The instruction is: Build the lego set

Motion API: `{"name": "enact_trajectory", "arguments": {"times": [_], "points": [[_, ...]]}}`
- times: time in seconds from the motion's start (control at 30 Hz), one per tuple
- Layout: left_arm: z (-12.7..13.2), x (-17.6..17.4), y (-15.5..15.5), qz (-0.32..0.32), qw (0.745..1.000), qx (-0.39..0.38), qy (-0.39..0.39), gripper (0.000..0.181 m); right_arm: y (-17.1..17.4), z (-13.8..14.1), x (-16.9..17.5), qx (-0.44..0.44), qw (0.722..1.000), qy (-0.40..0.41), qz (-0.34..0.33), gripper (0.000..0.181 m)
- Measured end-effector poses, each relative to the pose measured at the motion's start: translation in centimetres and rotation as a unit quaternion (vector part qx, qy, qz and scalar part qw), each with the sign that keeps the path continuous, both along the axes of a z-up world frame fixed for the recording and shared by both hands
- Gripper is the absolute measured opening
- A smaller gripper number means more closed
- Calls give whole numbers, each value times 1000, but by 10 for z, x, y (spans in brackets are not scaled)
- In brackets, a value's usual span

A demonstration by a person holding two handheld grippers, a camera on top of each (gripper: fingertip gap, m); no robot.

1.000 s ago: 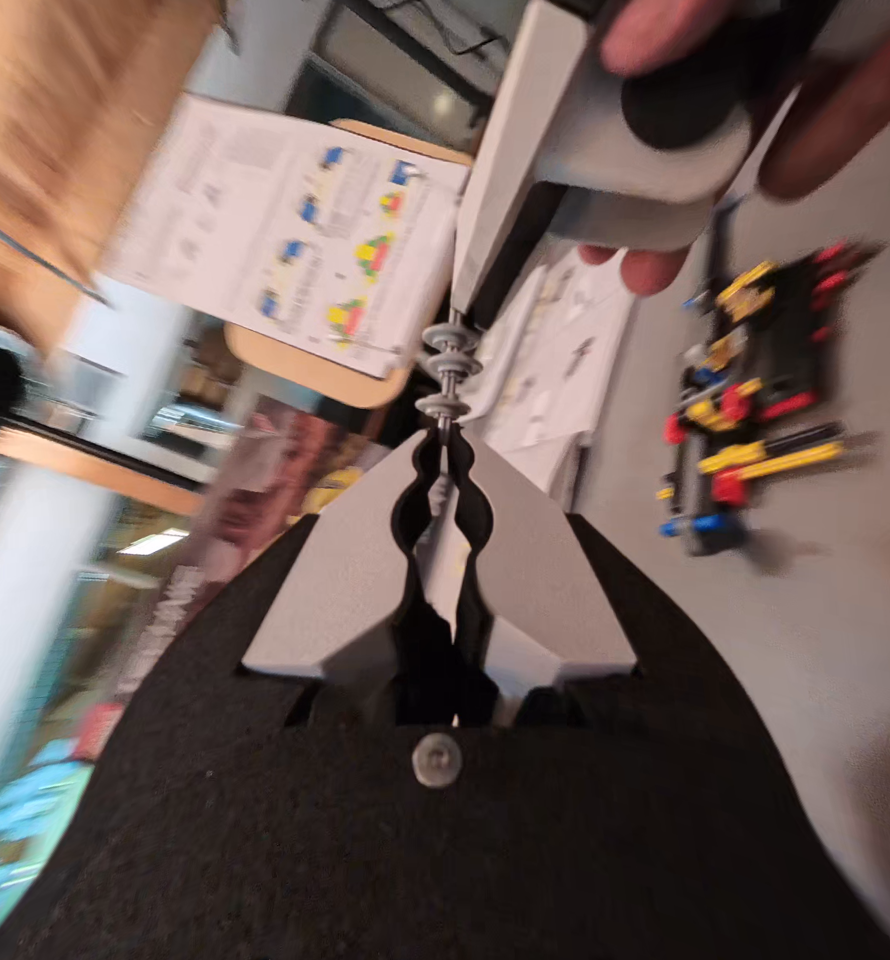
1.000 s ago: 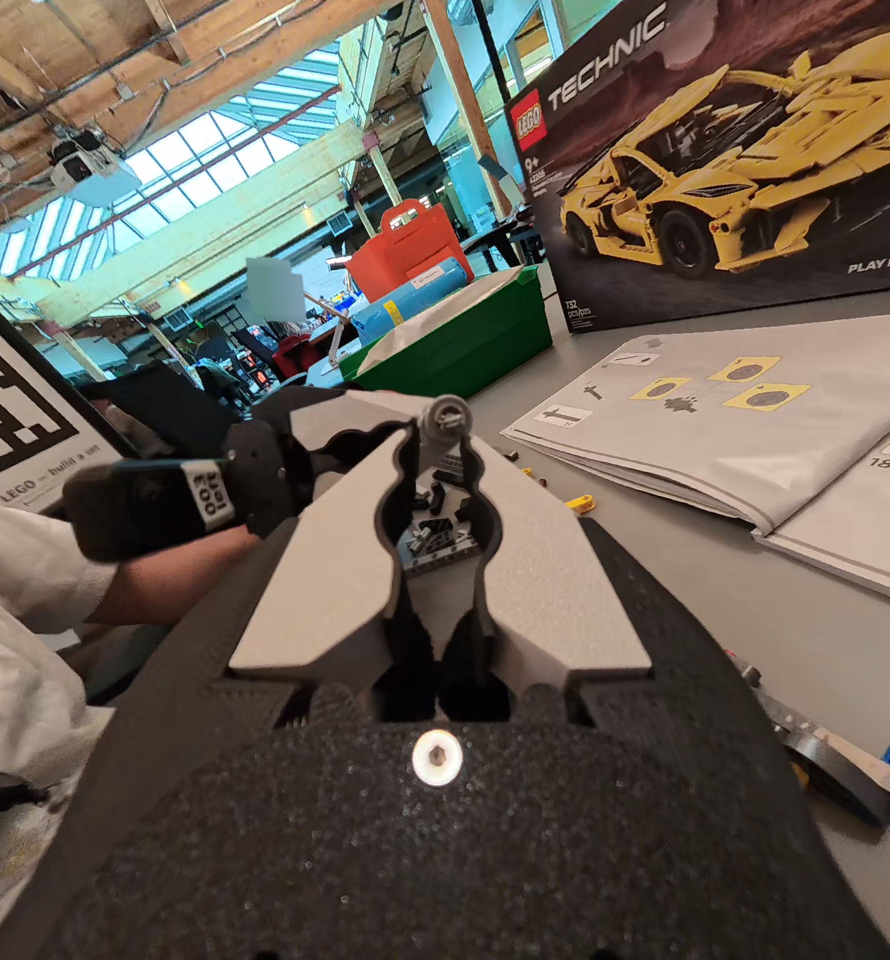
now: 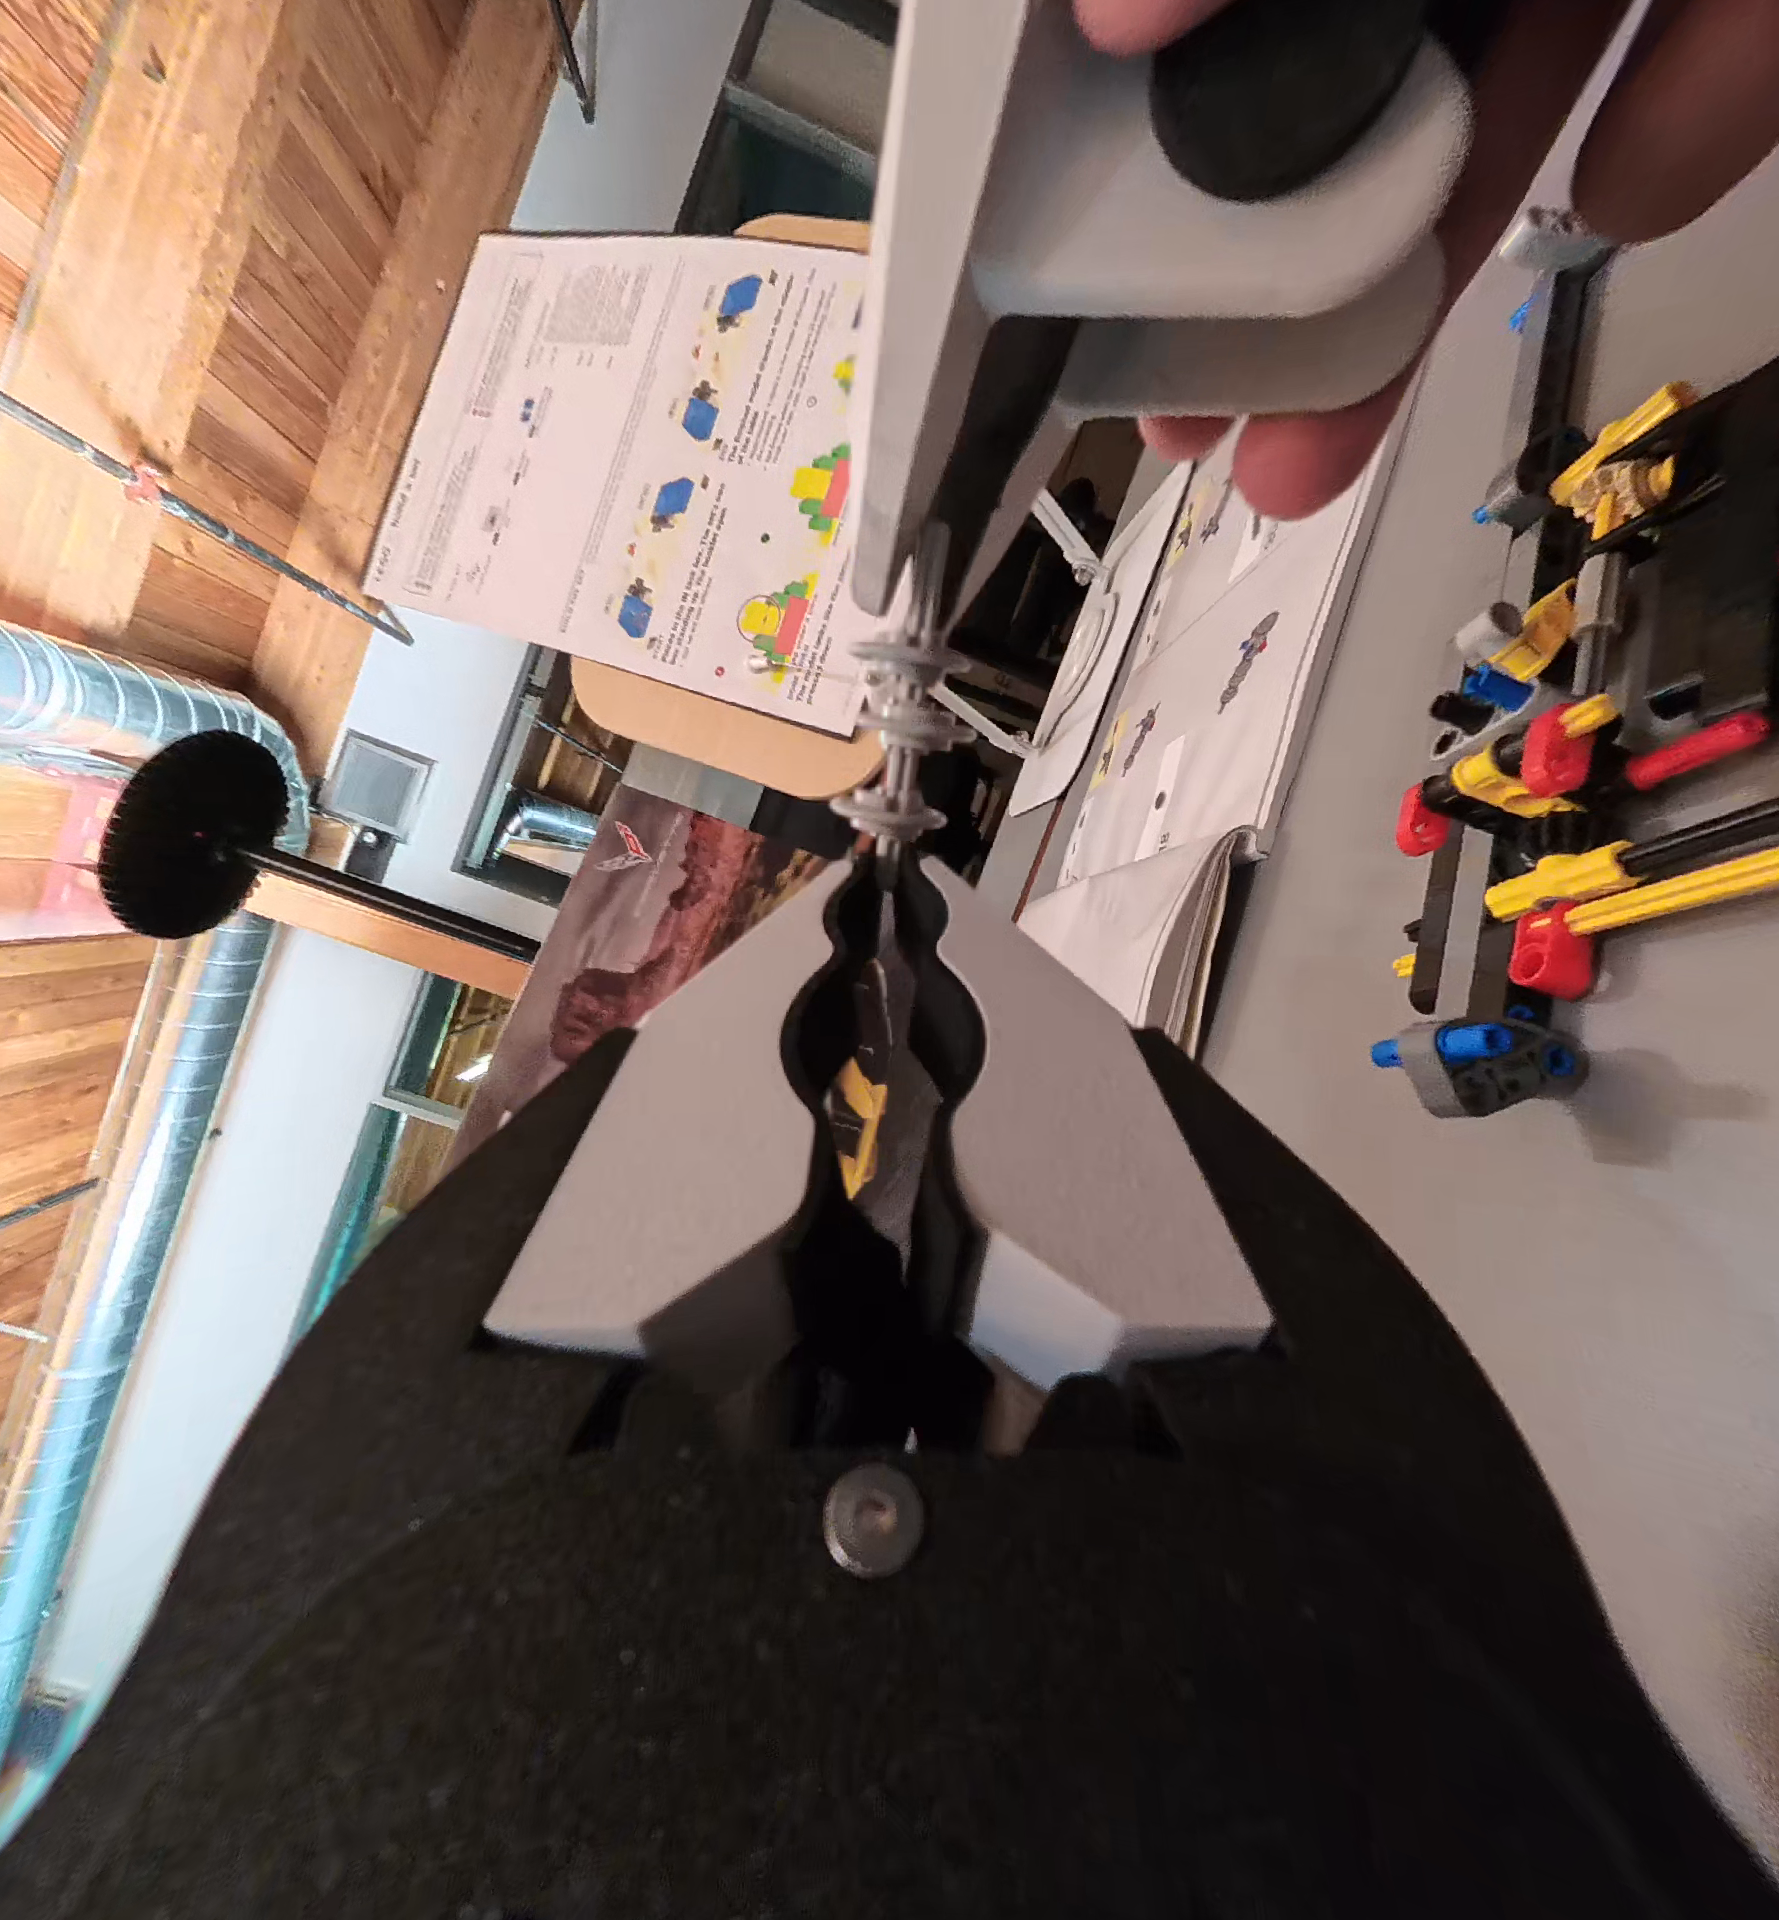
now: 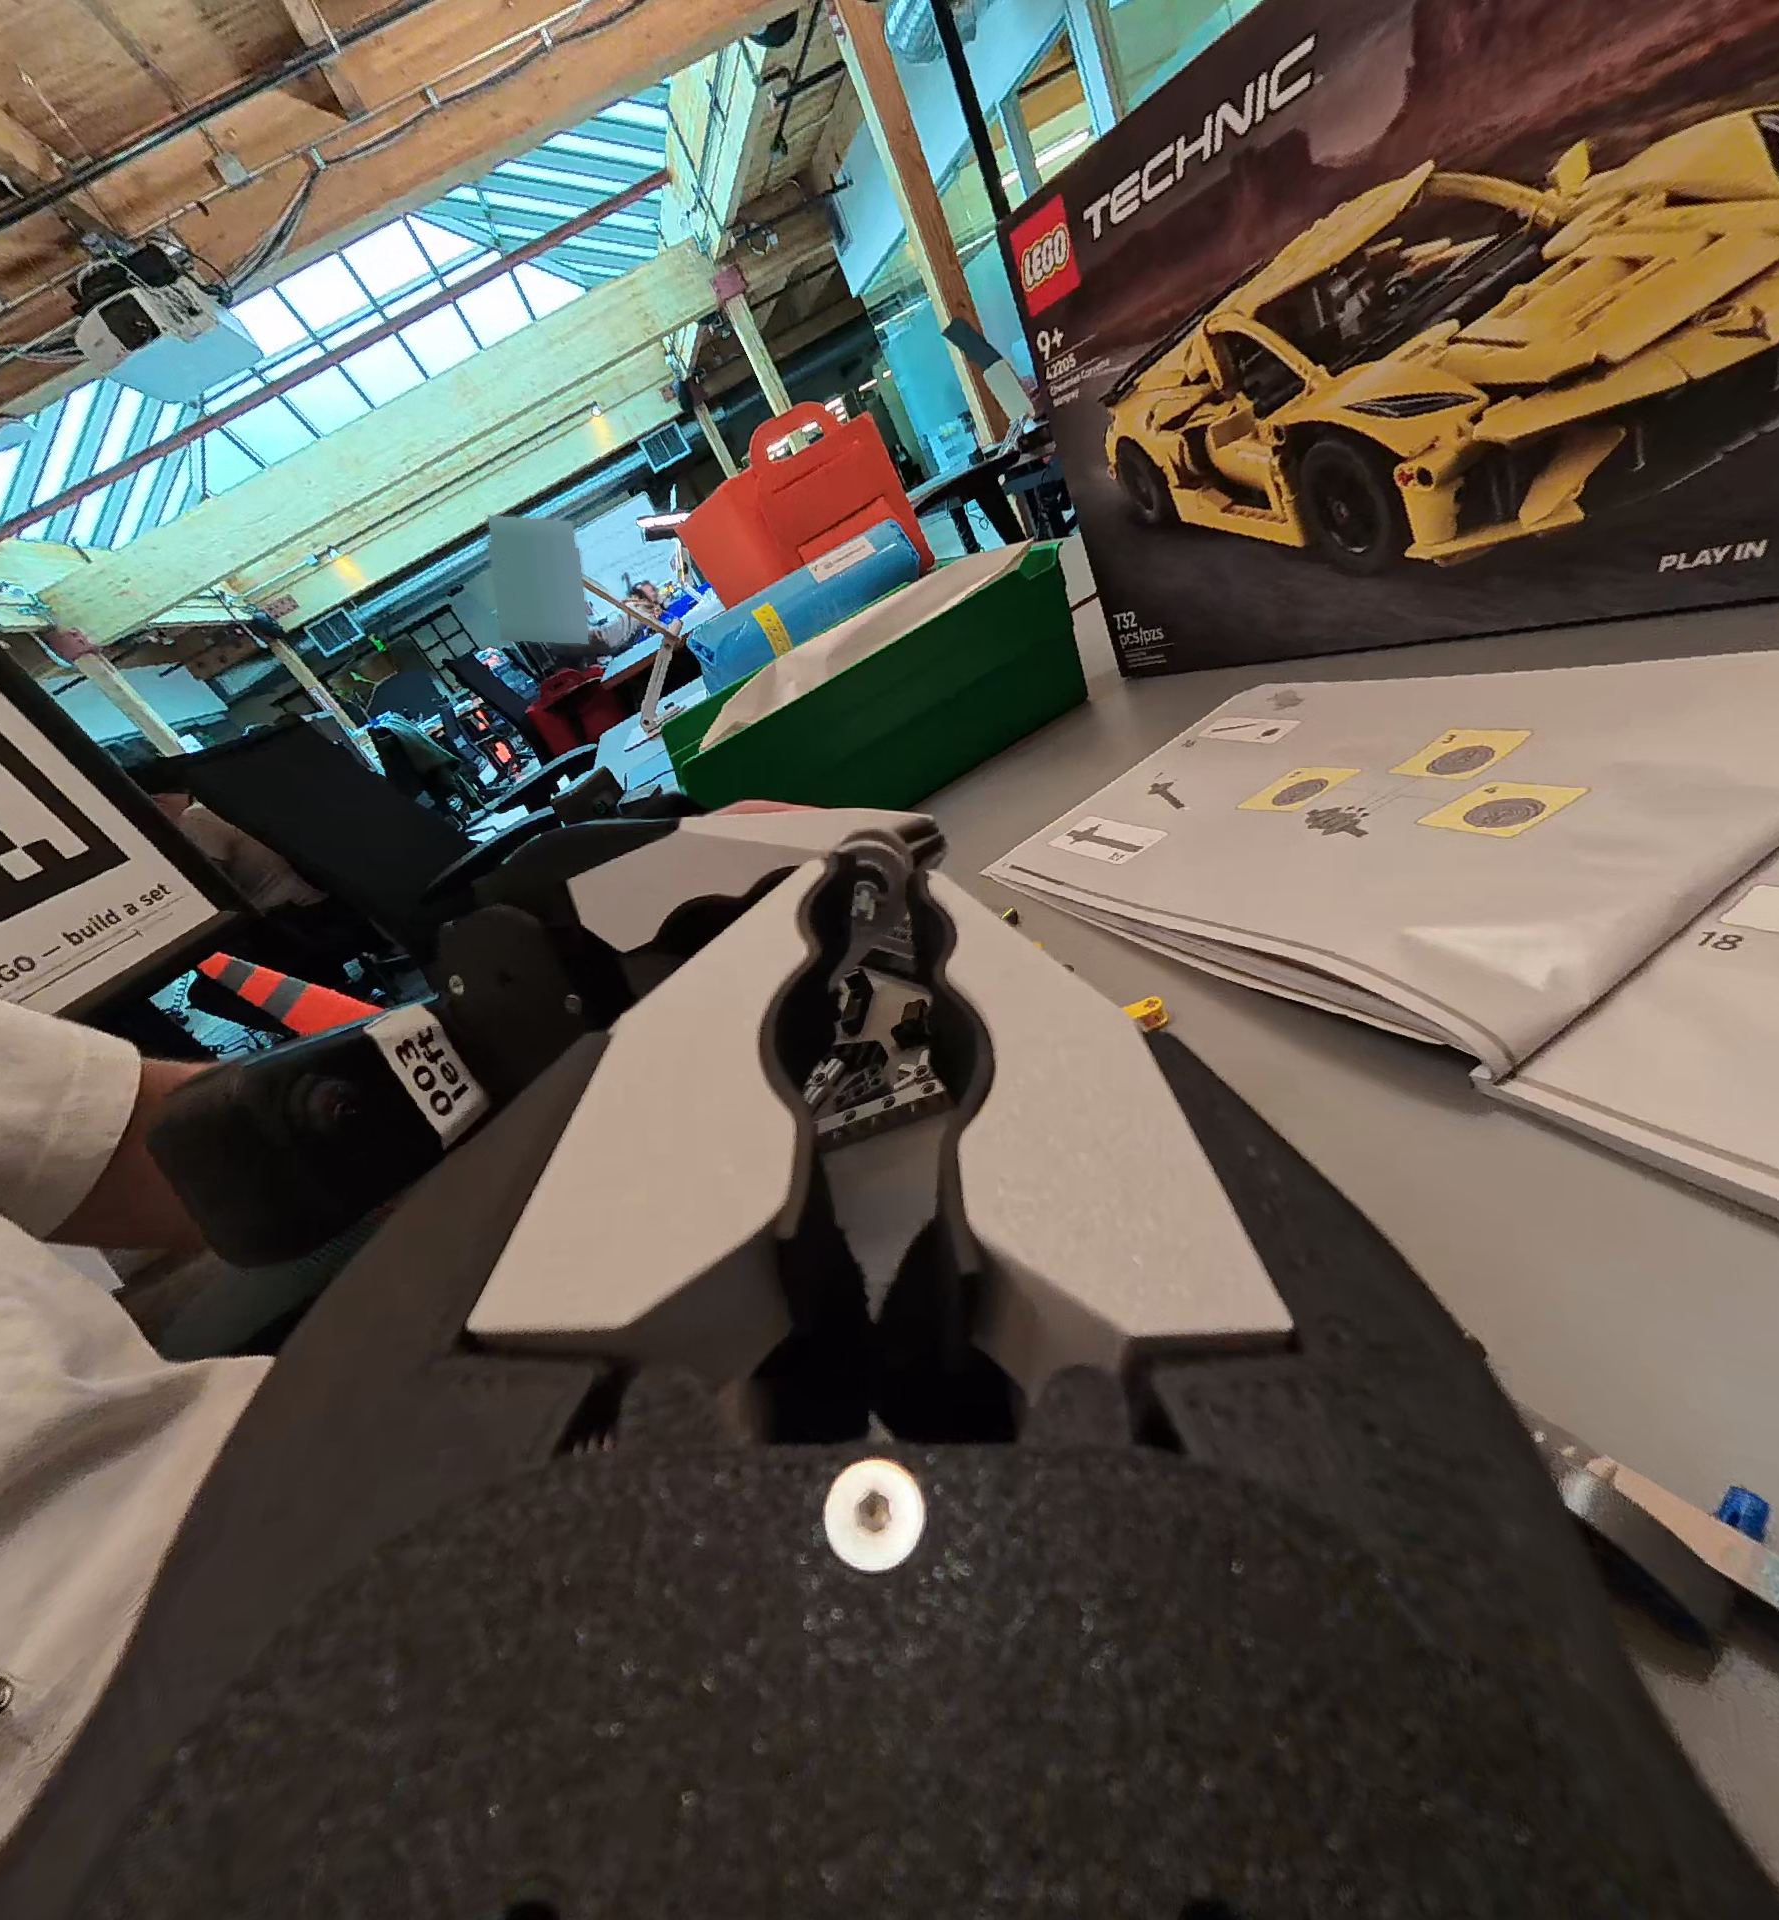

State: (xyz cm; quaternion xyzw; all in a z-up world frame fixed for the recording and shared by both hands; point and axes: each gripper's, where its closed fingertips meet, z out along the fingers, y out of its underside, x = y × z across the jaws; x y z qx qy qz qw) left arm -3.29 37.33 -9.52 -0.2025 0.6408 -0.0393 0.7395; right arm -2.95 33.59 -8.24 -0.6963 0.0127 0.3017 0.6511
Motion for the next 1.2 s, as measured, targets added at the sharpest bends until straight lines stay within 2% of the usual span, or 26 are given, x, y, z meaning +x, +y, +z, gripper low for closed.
{"name": "enact_trajectory", "arguments": {"times": [0.17, 0.27, 0.37, 0.47, 0.53, 0.63, 0.8, 0.9, 1.0, 1.1, 1.2], "points": [[-11, 5, 15, 13, 999, -46, 25, 1, 4, -3, 1, -4, 1000, -4, 2, 13], [-9, 12, 21, 10, 998, -62, 25, 0, 7, 0, 6, -5, 1000, 27, 4, 14], [2, 28, 31, 9, 999, -35, 27, 0, 14, 2, 25, -34, 999, 9, 5, 20], [14, 59, 40, -13, 999, 5, 30, 0, 29, 11, 60, -48, 999, -17, -17, 28], [21, 80, 52, -2, 1000, 14, 18, 0, 38, 17, 77, -45, 999, 13, 2, 27], [15, 96, 60, 6, 999, 40, 16, 0, 40, 13, 88, -52, 996, 63, 36, 19], [4, 89, 42, -23, 999, 31, 22, 0, 33, 8, 91, -32, 992, 121, 32, 18], [0, 86, 39, -18, 999, 14, 27, 0, 32, -1, 82, -51, 994, 91, 40, 13], [7, 85, 38, -16, 1000, 17, 16, 0, 32, -4, 78, -60, 995, 69, 37, 12], [8, 84, 32, -26, 999, 38, 14, 0, 30, 3, 77, -38, 995, 82, 41, 3], [8, 82, 31, -25, 998, 52, 11, 0, 30, 1, 77, -45, 995, 81, 41, 6]]}}
